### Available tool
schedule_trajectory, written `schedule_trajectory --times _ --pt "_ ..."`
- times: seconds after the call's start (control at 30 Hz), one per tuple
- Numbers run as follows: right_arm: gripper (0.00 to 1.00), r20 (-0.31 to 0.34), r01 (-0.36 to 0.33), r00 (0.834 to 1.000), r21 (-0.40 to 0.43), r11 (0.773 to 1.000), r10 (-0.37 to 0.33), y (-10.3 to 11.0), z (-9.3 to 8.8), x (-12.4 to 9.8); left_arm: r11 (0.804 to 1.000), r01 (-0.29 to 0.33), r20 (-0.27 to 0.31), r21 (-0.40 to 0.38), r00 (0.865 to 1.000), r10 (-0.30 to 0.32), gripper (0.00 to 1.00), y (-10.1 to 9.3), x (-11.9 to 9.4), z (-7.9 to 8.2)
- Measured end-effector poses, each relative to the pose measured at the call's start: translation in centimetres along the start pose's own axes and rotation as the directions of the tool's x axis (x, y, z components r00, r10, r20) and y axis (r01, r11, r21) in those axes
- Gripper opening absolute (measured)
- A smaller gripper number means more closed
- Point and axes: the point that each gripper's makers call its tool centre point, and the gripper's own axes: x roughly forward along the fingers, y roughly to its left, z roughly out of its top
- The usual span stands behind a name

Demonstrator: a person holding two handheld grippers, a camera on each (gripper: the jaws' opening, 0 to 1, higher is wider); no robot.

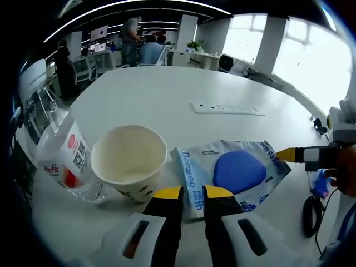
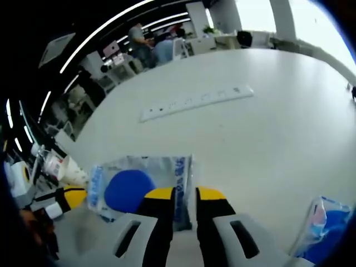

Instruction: Arrange the tabletop items into an orderly group along one side of the table until the central work area is clear of visible clutter.

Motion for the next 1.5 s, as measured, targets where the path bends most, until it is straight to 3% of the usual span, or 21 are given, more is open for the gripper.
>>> schedule_trajectory --times 0.5,0.93,1.5 --pt "0.19 0.031 0.000 1.000 -0.006 1.000 0.000 -0.9 -0.7 -2.1 1.000 0.021 0.028 -0.005 0.999 -0.021 0.16 -0.6 -1.5 -0.3" --pt "0.20 0.029 0.023 0.999 -0.009 1.000 -0.023 -2.1 -2.4 -3.9 0.999 0.033 0.031 -0.017 0.999 -0.032 0.18 -1.4 -3.2 -1.7" --pt "0.22 0.044 0.051 0.998 -0.012 0.999 -0.050 -4.3 -4.5 -7.4 0.997 0.070 0.032 -0.034 0.997 -0.069 0.20 -4.1 -5.5 -4.1"
